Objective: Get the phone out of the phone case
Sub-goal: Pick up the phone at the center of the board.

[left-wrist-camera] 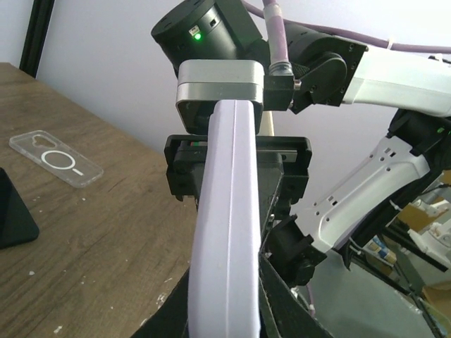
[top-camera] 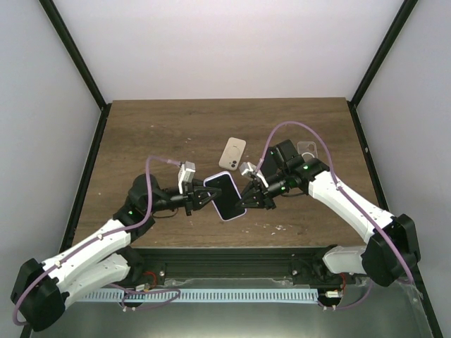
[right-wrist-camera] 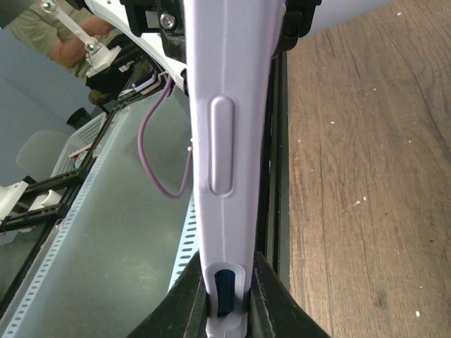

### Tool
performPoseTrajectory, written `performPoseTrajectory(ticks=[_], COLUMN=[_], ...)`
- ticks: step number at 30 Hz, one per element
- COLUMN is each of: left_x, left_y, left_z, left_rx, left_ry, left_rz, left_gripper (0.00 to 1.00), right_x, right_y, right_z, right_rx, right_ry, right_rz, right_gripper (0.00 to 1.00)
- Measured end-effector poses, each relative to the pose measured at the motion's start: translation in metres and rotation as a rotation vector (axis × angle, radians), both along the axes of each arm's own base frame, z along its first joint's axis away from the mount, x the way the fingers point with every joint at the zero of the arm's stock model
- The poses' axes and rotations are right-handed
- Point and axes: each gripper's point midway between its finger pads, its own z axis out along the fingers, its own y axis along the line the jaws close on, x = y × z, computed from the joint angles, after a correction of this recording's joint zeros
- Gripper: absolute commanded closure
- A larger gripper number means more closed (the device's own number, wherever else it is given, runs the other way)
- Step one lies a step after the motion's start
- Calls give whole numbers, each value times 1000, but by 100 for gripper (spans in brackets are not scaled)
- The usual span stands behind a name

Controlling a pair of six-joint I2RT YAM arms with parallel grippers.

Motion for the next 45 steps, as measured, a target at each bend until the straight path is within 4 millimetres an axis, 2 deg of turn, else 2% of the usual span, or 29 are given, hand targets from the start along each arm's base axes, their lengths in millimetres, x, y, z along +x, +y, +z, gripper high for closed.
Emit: performPoseTrajectory(ticks=[5,7,10,13,16,19,23,28,32,45], left_x=[1,1,-1,-6,-7,-7,-6,-2,4,0], left_y=[-1,-1,-1,-1,3,7,10,16,20,25], left_z=[2,2,2,4,12,28,41,26,11,14], left_rx=[0,0,2,7,13,29,53,64,53,46], left_ry=[-10,-10,-9,0,19,24,21,61,111,83], left_rz=[-2,-2,-12,-50,-89,-128,-196,-248,-270,-290], left_gripper=[94,97,100,100,100,100,100,100,100,100], right_x=[-1,-1,0,3,8,4,-11,-27,-30,-27], right_y=[0,0,0,0,1,-1,-1,3,3,13], right_z=[1,1,1,9,27,36,34,27,19,3], right_rx=[4,4,0,-5,18,32,2,-31,-49,-74], right_ry=[10,10,8,-31,-130,-229,-346,-421,-426,-358], right_rz=[2,1,-1,-2,6,28,71,113,117,121], right_gripper=[99,80,63,50,43,43,46,48,49,59])
